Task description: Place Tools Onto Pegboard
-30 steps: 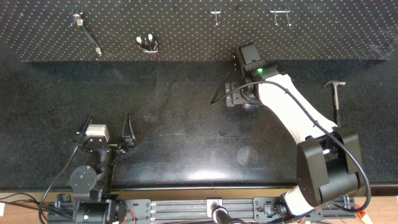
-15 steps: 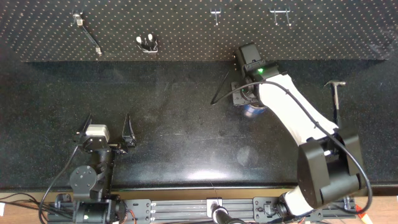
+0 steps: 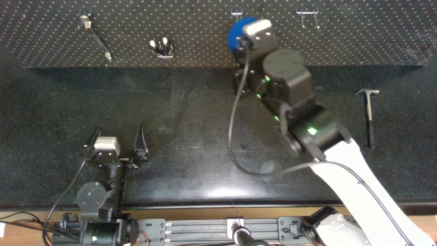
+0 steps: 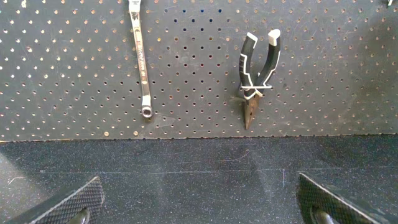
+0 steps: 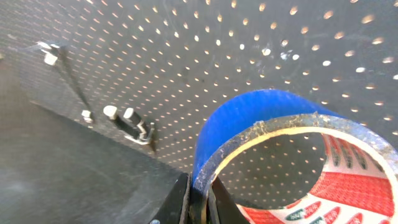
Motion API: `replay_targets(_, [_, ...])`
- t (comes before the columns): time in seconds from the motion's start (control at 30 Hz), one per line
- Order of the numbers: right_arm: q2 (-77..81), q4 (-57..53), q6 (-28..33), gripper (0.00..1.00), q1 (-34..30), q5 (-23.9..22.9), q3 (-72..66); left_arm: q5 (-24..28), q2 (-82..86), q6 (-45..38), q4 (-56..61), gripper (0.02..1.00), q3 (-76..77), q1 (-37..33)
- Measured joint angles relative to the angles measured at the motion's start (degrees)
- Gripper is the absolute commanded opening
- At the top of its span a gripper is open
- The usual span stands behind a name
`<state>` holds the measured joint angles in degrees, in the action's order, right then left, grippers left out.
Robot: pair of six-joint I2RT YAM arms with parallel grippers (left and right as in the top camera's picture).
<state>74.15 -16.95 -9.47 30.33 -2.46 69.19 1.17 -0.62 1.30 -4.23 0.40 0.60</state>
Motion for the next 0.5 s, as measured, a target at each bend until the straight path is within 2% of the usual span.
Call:
replay_targets(0.03, [3.6,2.4,0.7,0.077,1.2,-3.6,0.0,0.0,0.0,0.0,0.0,0.993,0.0,0.0])
replay_targets(0.13, [8.3,7.1,1.1,0.073,2.8,-9.5,0.0,0.0,0.0,0.0,0.0,0.996,0.0,0.0])
replay_targets(0.2, [11.2,10.2,1.2,0.073,3.1,-11.8,0.0,0.0,0.0,0.0,0.0,0.996,0.0,0.0])
replay_targets(0.33, [15.5,13.6,1.3,0.075,3.1,-14.4,0.0,0.0,0.0,0.0,0.0,0.993,0.0,0.0])
replay_targets(0.5, [19.6,20.7,2.0,0.075,3.1,-15.3,0.0,0.0,0.0,0.0,0.0,0.996,0.0,0.0])
